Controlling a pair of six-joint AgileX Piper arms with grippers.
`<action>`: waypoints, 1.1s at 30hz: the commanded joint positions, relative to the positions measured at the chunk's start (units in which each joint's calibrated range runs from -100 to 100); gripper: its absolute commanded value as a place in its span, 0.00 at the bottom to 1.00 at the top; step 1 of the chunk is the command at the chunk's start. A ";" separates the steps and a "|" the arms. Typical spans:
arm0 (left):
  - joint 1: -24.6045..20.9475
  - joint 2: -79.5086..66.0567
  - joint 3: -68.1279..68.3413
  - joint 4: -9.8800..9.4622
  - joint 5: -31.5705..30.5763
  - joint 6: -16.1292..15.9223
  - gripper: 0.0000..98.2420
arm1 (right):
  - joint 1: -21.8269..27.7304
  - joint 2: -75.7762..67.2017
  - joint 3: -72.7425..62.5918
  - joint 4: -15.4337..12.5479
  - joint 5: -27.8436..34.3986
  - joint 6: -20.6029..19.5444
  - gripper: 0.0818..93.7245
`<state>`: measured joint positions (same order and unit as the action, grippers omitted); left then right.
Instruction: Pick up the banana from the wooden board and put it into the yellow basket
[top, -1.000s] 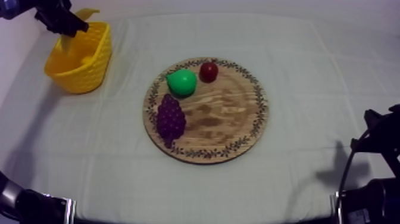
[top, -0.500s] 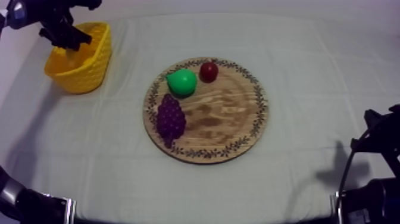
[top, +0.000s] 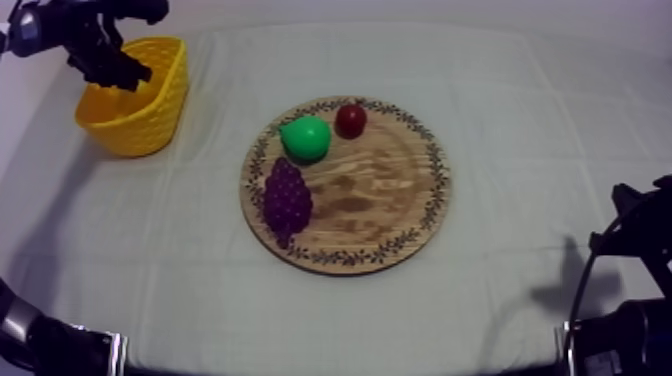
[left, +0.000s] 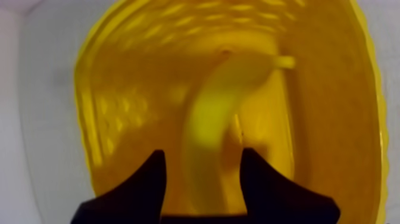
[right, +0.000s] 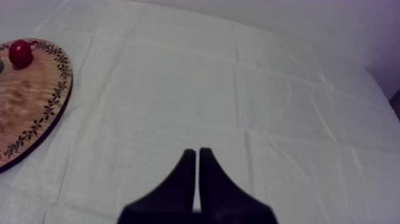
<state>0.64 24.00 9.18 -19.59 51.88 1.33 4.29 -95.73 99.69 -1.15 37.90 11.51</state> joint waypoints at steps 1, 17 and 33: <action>-0.01 -0.42 0.25 0.04 -0.05 -0.16 0.48 | 0.00 -0.02 -0.03 0.01 0.00 -0.01 0.00; 0.91 -21.13 20.23 5.46 -11.18 -1.30 0.13 | 0.00 -0.02 -0.03 0.01 0.00 -0.03 0.00; 2.39 -60.32 53.87 15.90 -20.65 -5.80 0.12 | 0.00 -0.02 -0.03 0.01 0.00 -0.01 0.00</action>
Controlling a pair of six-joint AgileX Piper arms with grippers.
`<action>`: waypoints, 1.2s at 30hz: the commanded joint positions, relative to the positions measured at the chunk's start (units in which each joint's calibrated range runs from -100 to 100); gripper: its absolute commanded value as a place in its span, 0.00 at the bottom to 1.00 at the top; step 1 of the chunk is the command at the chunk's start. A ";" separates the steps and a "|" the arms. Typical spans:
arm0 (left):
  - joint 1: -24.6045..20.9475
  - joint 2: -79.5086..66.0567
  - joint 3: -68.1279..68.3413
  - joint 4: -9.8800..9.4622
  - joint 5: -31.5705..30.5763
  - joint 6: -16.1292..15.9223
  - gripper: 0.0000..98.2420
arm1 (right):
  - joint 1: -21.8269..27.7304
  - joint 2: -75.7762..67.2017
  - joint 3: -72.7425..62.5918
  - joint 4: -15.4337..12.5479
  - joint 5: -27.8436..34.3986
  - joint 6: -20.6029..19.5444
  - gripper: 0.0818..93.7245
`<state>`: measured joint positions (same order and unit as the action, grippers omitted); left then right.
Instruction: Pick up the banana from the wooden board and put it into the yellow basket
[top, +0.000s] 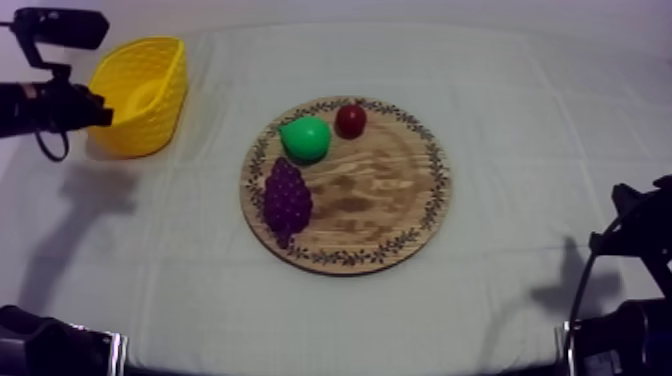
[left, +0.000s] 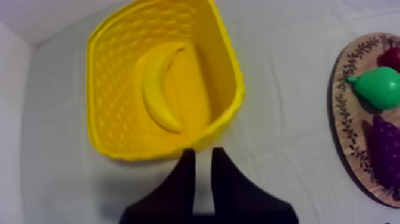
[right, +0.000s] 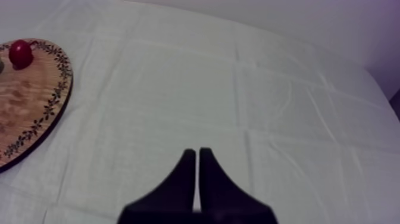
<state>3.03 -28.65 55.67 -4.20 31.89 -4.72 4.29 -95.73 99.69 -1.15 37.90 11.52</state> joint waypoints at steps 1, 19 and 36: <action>-0.01 -9.99 9.63 1.05 -1.14 0.22 0.12 | 0.00 -0.02 -0.03 0.01 0.00 -0.01 0.00; -1.38 -46.44 37.36 5.11 -0.38 1.47 0.09 | 0.00 -0.02 -0.03 0.01 0.00 -0.01 0.00; -0.30 -65.14 42.75 2.78 4.65 3.80 0.07 | 0.00 -0.02 -0.03 0.01 0.00 -0.01 0.00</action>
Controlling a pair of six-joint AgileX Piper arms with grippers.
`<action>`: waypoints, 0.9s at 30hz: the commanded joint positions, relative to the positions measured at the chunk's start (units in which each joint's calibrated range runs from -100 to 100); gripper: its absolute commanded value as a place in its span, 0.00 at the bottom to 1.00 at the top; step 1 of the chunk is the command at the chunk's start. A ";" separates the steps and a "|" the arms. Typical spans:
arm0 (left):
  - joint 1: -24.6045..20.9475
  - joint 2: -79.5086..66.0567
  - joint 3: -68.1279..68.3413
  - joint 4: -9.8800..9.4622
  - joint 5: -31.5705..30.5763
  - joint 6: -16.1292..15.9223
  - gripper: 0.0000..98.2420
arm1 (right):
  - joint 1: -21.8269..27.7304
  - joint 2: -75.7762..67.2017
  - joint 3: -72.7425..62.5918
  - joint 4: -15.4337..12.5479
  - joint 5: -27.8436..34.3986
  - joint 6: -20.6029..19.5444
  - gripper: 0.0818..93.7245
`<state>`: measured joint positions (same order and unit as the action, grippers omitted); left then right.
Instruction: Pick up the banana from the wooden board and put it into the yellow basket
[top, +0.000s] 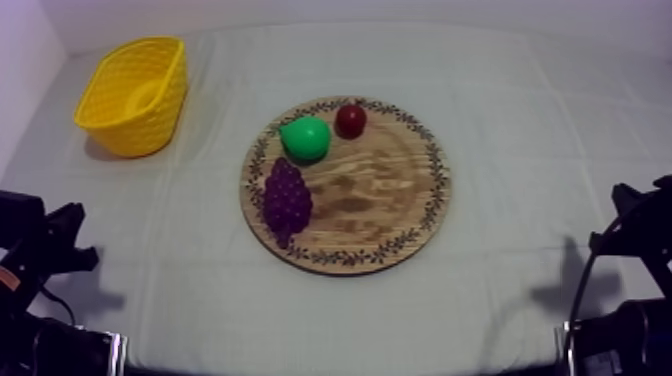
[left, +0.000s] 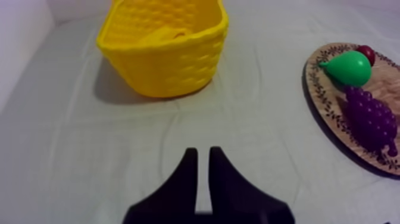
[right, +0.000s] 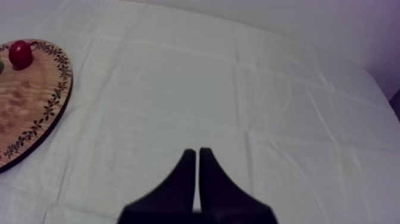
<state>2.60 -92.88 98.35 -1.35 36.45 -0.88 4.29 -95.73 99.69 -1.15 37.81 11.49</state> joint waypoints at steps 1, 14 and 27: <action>0.25 -1.53 0.04 -0.17 0.33 -0.07 0.07 | 0.00 -0.02 -0.03 0.01 0.09 0.01 0.00; 1.23 -6.96 -0.53 -0.40 2.83 3.27 0.01 | 0.00 -0.02 -0.03 0.01 0.09 0.01 0.00; 1.42 -7.12 1.19 -0.53 -2.92 10.91 0.00 | 0.00 -0.02 -0.03 0.01 0.09 0.01 0.00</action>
